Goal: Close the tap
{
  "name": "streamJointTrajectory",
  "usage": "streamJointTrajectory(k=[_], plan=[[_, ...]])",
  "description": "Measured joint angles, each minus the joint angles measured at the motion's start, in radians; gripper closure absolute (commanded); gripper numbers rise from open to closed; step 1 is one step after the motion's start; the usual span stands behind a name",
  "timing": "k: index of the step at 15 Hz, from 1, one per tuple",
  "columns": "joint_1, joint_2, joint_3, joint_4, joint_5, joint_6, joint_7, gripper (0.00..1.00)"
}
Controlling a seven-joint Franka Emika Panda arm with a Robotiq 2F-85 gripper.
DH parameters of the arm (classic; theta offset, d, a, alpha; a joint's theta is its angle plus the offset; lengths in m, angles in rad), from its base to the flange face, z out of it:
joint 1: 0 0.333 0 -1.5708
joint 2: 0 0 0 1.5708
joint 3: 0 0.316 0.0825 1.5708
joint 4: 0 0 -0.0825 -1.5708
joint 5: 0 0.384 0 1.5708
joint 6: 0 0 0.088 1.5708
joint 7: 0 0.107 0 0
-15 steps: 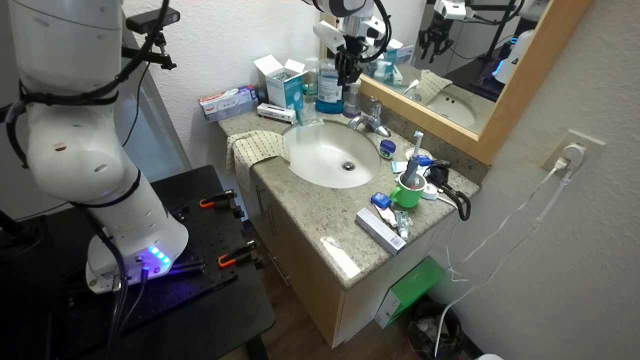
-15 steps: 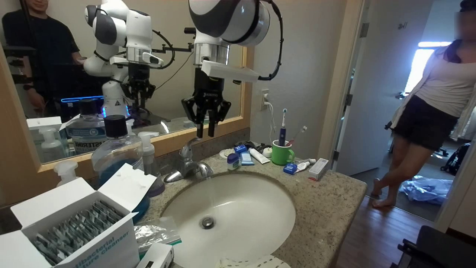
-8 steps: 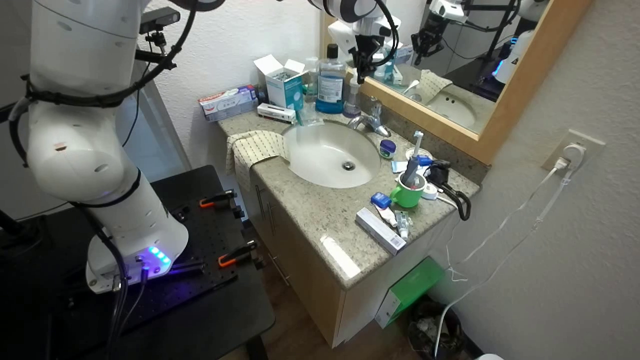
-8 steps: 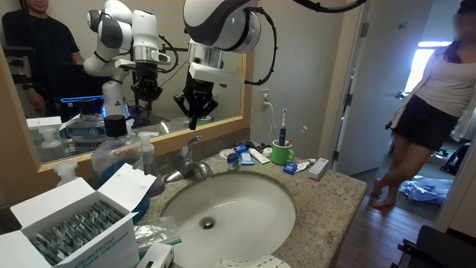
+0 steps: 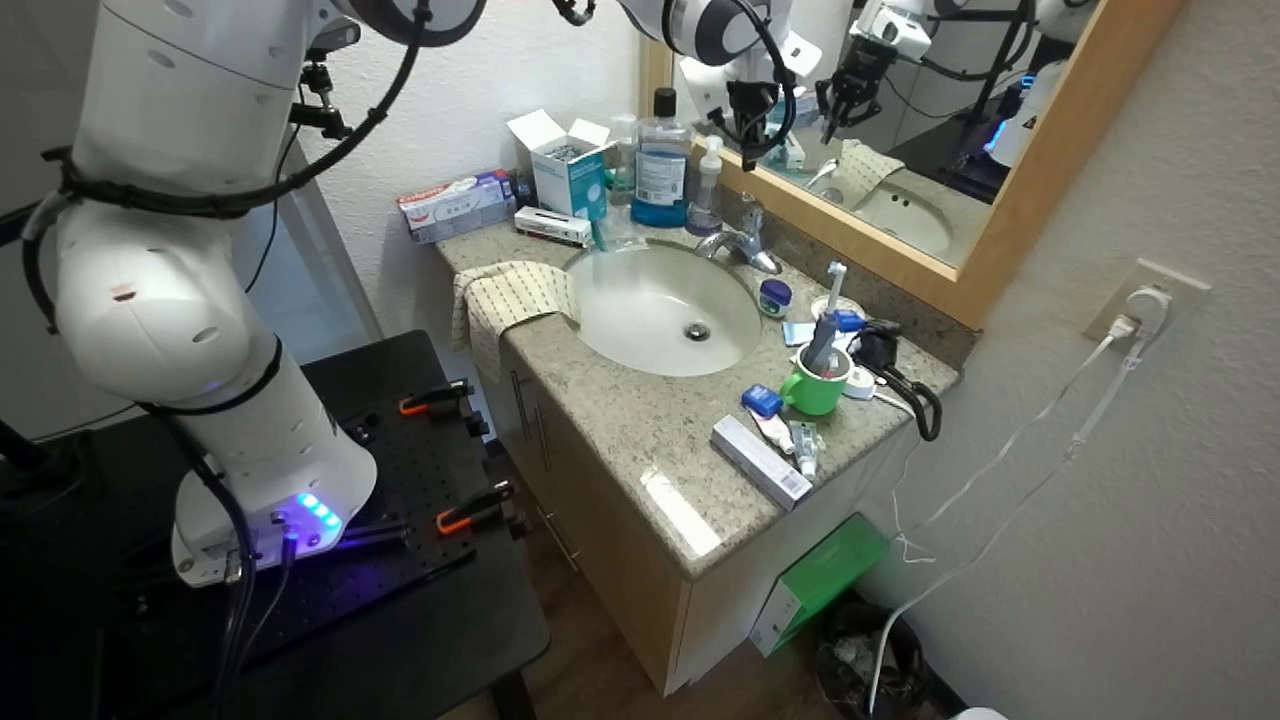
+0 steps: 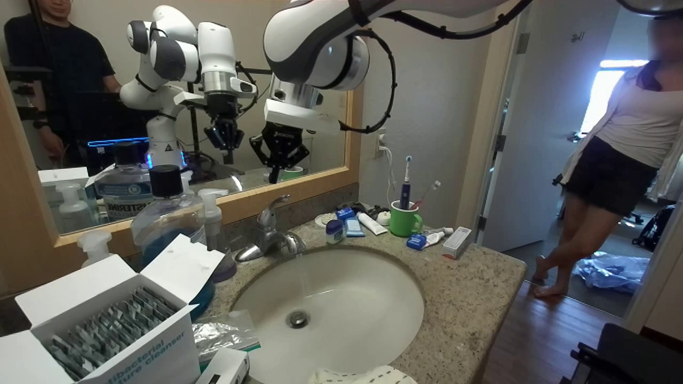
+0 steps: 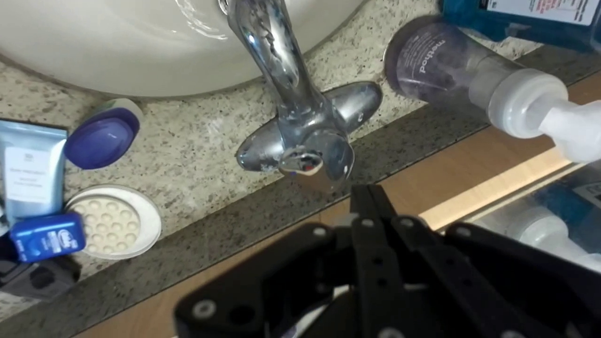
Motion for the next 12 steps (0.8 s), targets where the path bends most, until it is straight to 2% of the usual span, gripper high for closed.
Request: streamJointTrajectory(k=[12], plan=[[-0.004,0.037,-0.051,0.014,0.000,-0.001,0.067,1.00]])
